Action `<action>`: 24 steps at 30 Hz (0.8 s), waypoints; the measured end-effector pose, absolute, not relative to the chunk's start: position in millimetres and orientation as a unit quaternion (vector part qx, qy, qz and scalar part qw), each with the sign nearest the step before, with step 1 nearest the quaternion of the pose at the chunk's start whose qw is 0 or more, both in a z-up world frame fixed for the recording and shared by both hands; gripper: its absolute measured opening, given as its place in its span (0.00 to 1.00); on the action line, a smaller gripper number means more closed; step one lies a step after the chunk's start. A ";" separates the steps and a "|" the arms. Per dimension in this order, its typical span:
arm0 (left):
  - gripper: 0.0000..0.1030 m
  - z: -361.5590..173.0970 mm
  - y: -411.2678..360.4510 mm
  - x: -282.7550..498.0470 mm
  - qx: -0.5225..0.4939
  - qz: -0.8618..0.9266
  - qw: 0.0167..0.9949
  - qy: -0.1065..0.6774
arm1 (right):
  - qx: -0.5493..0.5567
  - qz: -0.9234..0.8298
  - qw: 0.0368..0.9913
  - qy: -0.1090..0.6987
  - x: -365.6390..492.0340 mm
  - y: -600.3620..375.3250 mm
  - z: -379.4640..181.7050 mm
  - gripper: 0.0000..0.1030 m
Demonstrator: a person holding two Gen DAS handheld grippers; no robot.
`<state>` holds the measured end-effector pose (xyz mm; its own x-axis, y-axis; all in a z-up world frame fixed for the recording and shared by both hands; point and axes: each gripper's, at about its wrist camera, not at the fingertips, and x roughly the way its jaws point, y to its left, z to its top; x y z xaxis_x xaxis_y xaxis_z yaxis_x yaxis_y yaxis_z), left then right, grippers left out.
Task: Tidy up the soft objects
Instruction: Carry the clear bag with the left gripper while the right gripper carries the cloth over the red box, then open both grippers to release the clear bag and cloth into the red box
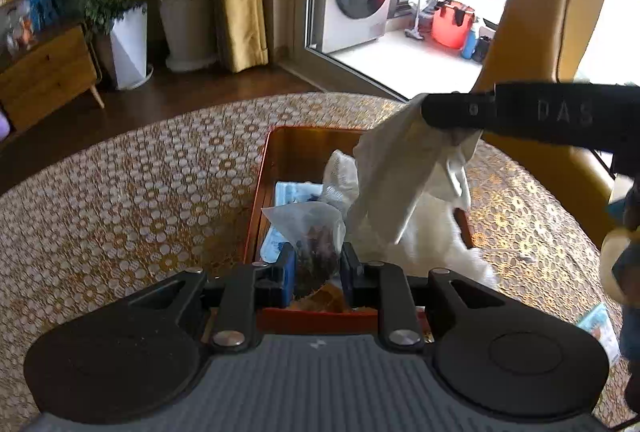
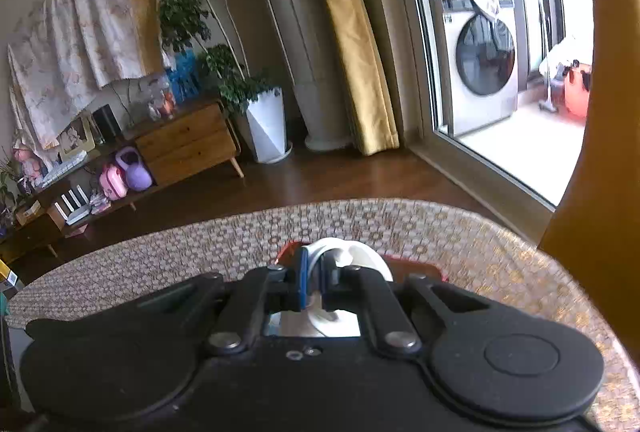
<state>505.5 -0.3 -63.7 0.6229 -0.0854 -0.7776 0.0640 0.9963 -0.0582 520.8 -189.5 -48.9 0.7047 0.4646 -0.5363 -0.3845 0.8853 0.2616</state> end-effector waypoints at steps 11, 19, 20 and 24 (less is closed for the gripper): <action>0.22 -89.7 -0.3 526.3 -0.023 -0.050 0.891 0.451 | 0.049 0.223 0.904 0.363 534.6 -178.1 -93.4 0.06; 0.22 -103.0 -1.9 529.9 -0.023 -0.054 0.885 0.462 | 0.060 0.220 0.890 0.395 534.3 -188.0 -115.4 0.07; 0.22 -103.1 -1.6 529.0 -0.026 -0.055 0.885 0.462 | 0.063 0.218 0.888 0.400 533.6 -189.5 -118.1 0.08; 0.23 -105.8 -1.0 526.8 -0.025 -0.055 0.886 0.460 | 0.065 0.216 0.886 0.406 529.2 -192.1 -124.0 0.13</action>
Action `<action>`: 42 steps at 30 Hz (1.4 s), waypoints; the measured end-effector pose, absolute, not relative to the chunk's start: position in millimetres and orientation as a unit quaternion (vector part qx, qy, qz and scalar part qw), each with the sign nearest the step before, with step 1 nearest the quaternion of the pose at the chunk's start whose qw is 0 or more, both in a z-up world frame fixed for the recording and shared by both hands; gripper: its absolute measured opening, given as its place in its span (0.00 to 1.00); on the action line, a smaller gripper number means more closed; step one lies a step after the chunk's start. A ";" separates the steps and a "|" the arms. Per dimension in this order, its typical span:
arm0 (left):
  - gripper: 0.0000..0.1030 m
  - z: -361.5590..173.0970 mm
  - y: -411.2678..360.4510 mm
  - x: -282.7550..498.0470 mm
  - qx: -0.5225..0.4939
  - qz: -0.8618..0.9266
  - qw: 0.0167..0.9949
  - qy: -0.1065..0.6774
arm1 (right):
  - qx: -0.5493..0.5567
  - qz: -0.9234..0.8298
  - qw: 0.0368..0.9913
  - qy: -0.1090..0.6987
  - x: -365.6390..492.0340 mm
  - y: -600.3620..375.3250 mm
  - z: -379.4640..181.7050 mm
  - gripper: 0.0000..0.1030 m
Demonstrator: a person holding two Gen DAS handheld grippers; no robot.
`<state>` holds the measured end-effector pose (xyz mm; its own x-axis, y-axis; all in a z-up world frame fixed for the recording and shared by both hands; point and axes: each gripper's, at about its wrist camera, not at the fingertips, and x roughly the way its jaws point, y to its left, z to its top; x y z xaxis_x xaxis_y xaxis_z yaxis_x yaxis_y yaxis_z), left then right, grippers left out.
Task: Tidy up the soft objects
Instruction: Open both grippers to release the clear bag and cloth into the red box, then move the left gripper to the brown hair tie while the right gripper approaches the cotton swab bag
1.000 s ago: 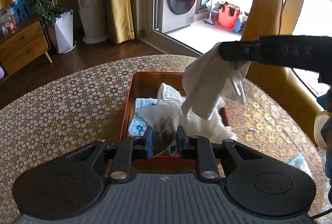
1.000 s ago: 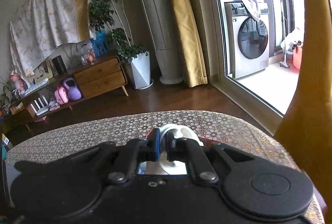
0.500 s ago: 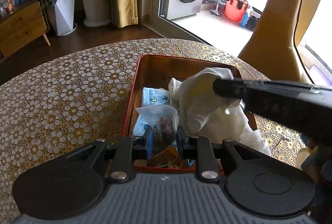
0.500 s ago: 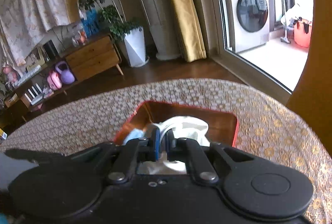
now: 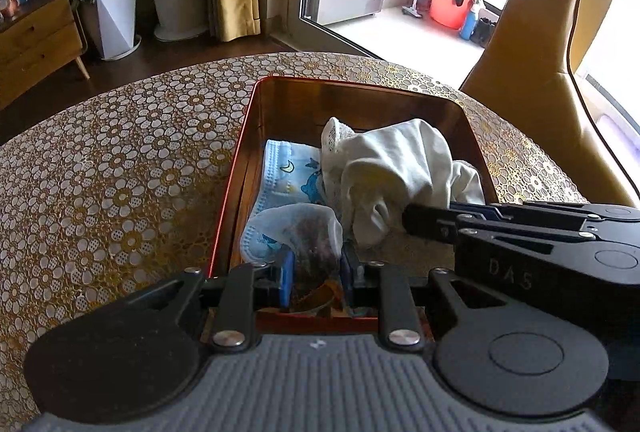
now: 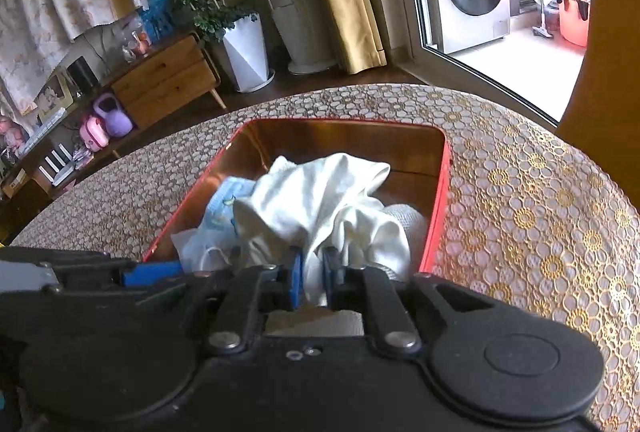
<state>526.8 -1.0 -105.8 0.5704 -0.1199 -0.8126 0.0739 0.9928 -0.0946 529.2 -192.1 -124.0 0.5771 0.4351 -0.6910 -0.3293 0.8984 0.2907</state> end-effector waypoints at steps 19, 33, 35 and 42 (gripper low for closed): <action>0.60 -89.0 6.5 508.7 -0.056 -0.051 0.894 0.442 | 0.083 0.217 0.891 0.389 512.2 -216.7 -101.1 0.61; 0.60 -34.9 6.0 454.6 -0.045 -0.049 0.910 0.409 | 0.070 0.253 0.899 0.351 454.7 -230.2 -54.9 0.79; 0.60 -25.9 3.2 443.5 -0.039 -0.050 0.913 0.403 | 0.066 0.255 0.900 0.348 445.1 -231.1 -49.2 0.80; 0.60 -2.4 -3.5 405.1 -0.022 -0.058 0.919 0.389 | 0.063 0.259 0.904 0.334 409.5 -241.0 -31.7 0.83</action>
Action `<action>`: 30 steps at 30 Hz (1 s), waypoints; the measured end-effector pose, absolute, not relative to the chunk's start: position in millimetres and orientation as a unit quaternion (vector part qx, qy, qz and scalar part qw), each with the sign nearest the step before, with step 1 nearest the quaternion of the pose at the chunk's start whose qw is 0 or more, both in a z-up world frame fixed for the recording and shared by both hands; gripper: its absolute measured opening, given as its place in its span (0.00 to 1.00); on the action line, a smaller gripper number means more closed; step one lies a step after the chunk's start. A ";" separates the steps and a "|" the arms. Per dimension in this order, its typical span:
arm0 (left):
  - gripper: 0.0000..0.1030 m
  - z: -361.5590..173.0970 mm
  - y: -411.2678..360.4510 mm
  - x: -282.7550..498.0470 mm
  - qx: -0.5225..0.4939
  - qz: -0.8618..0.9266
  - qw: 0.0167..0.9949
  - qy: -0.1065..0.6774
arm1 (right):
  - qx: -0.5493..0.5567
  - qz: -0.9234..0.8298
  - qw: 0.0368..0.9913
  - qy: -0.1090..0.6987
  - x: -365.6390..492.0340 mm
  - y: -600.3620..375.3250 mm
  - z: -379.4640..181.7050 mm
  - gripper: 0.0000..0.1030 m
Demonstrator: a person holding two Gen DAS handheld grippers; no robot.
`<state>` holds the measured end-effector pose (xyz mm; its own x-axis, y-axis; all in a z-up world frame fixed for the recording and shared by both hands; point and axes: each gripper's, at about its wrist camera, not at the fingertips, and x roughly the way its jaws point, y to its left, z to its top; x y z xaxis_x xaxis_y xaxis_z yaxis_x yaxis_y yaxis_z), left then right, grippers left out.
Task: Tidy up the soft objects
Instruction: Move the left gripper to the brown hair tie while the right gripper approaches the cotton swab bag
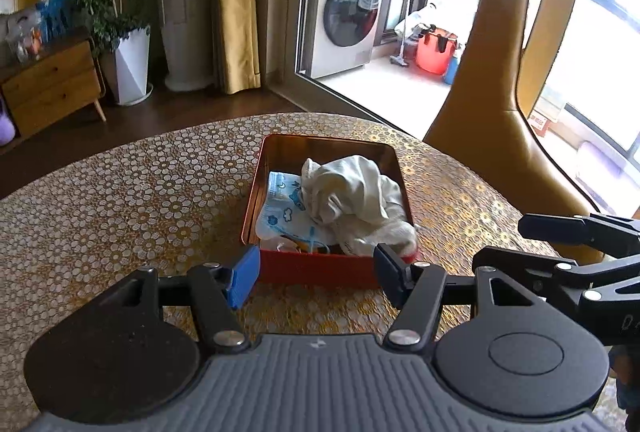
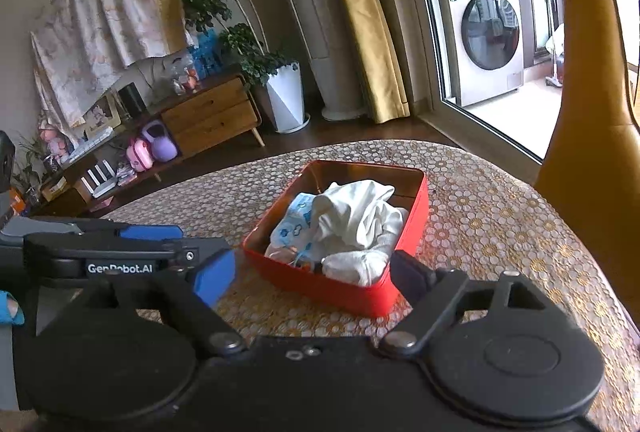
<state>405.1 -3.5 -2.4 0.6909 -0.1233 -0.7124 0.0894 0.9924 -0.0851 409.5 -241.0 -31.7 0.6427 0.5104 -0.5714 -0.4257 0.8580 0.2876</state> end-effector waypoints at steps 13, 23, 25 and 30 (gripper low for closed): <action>0.78 16.6 -3.9 324.7 -0.017 -0.069 0.930 0.362 | 0.055 0.270 0.905 0.323 342.7 -246.5 -20.0 0.90; 0.87 0.1 1.6 273.1 -0.037 -0.071 0.928 0.363 | 0.038 0.273 0.904 0.327 303.5 -246.4 -38.4 0.93; 0.87 -4.3 2.6 264.9 -0.042 -0.076 0.928 0.363 | 0.036 0.271 0.903 0.331 298.2 -246.3 -44.8 0.93; 0.95 -18.7 1.0 250.2 -0.047 -0.077 0.927 0.365 | 0.025 0.269 0.899 0.345 291.1 -249.8 -65.3 0.93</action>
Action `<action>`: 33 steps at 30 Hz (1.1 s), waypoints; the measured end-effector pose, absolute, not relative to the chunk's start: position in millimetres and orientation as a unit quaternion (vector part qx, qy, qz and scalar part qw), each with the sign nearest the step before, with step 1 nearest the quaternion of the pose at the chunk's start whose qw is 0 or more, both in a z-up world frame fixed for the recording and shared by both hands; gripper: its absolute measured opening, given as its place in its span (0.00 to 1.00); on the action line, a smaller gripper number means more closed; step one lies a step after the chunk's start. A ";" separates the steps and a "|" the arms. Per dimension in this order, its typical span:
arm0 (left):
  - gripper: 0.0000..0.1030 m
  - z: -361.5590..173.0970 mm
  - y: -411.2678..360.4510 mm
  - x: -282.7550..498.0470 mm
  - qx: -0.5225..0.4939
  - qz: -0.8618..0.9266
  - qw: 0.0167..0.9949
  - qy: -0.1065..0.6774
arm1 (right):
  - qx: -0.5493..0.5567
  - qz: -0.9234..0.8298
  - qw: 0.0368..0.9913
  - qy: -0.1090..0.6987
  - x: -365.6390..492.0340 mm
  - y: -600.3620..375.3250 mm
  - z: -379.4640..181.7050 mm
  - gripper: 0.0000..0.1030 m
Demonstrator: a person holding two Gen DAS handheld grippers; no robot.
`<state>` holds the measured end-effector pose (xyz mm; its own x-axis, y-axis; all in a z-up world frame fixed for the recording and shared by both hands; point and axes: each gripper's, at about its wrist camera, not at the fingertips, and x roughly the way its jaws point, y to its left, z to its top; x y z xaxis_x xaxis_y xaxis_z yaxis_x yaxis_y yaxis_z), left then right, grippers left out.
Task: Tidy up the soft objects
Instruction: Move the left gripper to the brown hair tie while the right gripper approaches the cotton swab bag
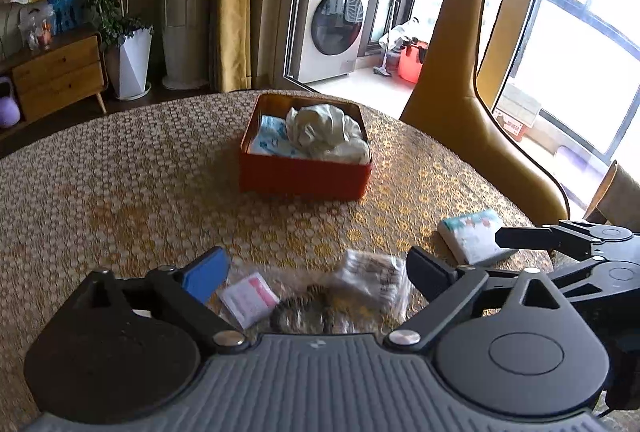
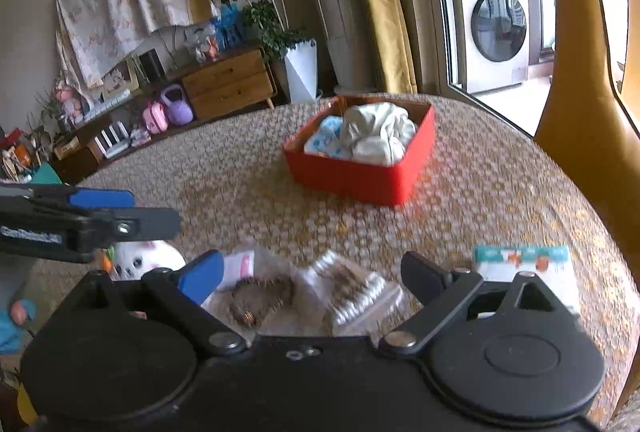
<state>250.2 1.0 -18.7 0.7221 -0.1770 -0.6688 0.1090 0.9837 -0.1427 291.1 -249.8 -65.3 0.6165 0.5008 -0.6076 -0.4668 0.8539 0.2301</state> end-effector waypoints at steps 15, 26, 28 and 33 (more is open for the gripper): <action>0.97 -80.4 -9.9 243.9 -0.081 -0.056 0.906 0.411 | -0.031 0.275 0.877 0.393 297.9 -257.1 -116.8 0.93; 0.97 -119.3 -23.8 261.6 -0.066 -0.012 0.894 0.442 | -0.090 0.299 0.860 0.403 323.1 -249.7 -144.4 0.92; 0.97 -126.0 -24.6 265.2 -0.063 -0.005 0.893 0.446 | -0.100 0.310 0.855 0.403 329.0 -247.0 -148.2 0.92; 0.97 -138.8 -27.0 273.9 -0.051 0.009 0.892 0.448 | -0.129 0.328 0.846 0.400 342.4 -238.5 -157.8 0.88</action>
